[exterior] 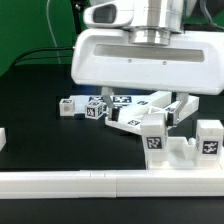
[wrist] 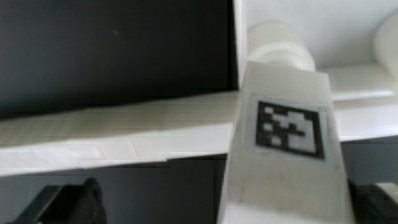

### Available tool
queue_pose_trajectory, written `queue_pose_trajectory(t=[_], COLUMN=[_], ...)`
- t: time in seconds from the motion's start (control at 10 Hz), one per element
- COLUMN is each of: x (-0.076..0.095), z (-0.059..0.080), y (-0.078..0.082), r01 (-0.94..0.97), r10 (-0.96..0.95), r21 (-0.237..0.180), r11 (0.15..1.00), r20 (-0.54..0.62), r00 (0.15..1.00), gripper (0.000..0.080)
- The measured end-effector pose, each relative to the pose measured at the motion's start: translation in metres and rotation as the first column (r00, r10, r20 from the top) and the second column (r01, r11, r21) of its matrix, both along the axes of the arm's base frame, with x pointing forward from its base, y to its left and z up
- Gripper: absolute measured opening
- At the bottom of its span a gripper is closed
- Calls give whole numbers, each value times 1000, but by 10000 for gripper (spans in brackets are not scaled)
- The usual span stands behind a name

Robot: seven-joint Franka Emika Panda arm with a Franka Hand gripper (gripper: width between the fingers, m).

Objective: Assemble chair

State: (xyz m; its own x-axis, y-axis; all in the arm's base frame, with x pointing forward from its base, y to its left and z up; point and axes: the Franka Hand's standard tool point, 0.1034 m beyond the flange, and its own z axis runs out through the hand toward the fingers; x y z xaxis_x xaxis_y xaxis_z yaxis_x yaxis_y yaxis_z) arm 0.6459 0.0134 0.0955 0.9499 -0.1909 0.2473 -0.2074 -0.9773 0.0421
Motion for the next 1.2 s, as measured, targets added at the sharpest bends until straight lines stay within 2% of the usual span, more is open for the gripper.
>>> queue_pose_trajectory(t=[0.1, 0.2, 0.3, 0.4, 0.7, 0.9, 1.0, 1.1, 1.2], x=[5, 7, 8, 15, 11, 12, 11, 12, 12], z=[6, 5, 2, -1, -8, -8, -8, -8, -8], y=[-6, -5, 2, 7, 14, 14, 14, 14, 15], r01=[21, 53, 96, 104, 117, 156, 200, 290, 345], r10=[-20, -49, -87, -97, -110, -148, -191, -280, -336], r21=[20, 42, 59, 67, 72, 77, 84, 97, 105], r11=[1000, 998, 994, 992, 990, 985, 976, 952, 933], r20=[-57, -90, -140, -95, -101, -100, -99, -99, -99], r00=[998, 995, 986, 991, 989, 984, 977, 955, 937], gripper=[649, 649, 649, 649, 649, 386, 386, 285, 285])
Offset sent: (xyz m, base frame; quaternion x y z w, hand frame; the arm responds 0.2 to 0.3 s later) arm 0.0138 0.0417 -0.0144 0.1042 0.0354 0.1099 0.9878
